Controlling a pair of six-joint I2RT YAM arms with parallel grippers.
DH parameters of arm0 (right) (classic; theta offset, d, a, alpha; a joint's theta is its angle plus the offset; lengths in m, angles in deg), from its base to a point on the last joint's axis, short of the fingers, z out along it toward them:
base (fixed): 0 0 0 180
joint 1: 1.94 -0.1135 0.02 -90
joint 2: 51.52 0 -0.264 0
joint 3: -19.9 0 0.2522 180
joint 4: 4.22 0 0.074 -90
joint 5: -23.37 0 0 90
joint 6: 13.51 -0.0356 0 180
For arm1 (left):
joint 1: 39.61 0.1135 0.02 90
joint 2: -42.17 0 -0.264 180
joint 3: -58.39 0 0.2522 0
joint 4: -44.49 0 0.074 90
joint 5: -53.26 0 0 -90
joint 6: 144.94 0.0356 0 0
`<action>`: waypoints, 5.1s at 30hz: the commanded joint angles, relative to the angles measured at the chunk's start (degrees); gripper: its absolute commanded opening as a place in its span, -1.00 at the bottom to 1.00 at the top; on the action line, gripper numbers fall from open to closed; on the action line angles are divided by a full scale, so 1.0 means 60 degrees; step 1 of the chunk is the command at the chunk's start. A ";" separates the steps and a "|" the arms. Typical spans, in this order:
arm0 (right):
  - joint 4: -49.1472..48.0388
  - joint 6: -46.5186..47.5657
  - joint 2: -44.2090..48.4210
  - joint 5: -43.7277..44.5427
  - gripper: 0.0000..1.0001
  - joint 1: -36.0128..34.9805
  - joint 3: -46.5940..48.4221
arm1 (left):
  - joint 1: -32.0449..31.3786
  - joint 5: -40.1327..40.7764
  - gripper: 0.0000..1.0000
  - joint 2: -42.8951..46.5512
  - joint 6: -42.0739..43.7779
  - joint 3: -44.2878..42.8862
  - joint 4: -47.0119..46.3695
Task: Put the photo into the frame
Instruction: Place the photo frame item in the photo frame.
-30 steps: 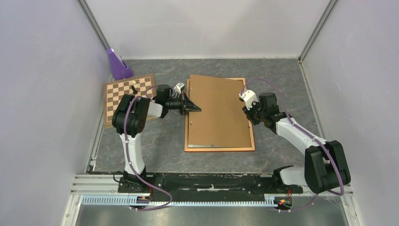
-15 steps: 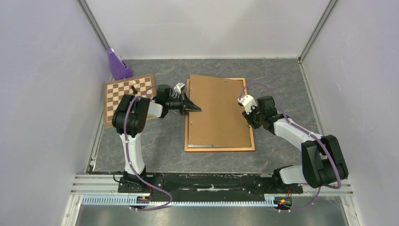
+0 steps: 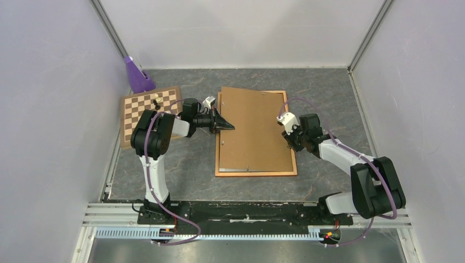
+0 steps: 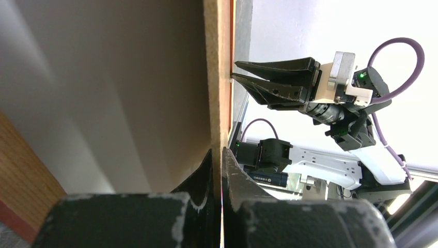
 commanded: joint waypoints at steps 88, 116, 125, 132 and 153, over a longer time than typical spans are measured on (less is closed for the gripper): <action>0.1306 -0.0230 0.1584 -0.0241 -0.46 -0.0129 0.0508 | -0.0165 0.0522 -0.95 0.0449 -0.0079 0.0530 -0.0125; 0.0957 -0.0682 0.1780 0.0396 -0.46 0.0354 0.0400 | -0.0179 0.0745 -0.89 0.0074 -0.0465 0.0480 0.0201; 0.0925 -0.0652 0.1787 0.0358 -0.46 0.0377 0.0299 | -0.0288 0.0737 -0.75 -0.0235 0.0150 0.0023 0.1046; 0.0880 -0.0652 0.1832 0.0317 -0.47 0.0419 0.0152 | -0.0363 0.1045 -0.45 -0.0171 0.0822 -0.0163 0.2026; 0.0860 -0.0638 0.1793 0.0181 -0.47 0.0465 0.0079 | -0.0874 0.3455 0.50 0.0977 0.3689 -0.1404 0.7038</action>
